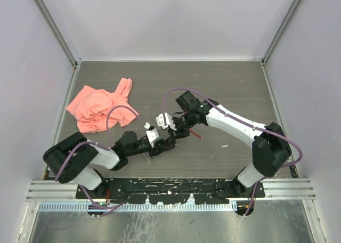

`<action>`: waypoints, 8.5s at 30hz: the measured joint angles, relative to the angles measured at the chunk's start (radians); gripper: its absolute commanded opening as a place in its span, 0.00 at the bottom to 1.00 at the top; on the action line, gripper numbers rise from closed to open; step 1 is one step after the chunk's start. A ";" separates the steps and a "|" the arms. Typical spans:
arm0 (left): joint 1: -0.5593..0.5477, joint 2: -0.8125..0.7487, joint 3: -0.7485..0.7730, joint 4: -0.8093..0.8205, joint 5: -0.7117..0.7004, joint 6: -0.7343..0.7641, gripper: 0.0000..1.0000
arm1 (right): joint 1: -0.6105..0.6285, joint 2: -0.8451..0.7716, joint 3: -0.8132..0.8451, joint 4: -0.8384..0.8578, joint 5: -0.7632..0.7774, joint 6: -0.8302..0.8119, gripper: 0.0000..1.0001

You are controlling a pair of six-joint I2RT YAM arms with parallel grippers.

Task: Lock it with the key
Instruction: Lock the lock.

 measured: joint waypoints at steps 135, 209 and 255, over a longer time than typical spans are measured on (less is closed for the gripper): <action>0.046 0.087 0.033 0.065 0.166 0.066 0.00 | -0.126 0.026 -0.106 -0.092 -0.079 0.016 0.59; 0.053 0.192 -0.037 0.287 0.019 -0.074 0.78 | -0.177 -0.076 -0.222 0.162 -0.257 0.000 0.01; 0.068 0.281 -0.024 0.331 0.131 0.032 0.00 | -0.028 -0.003 -0.110 0.132 -0.050 0.018 0.01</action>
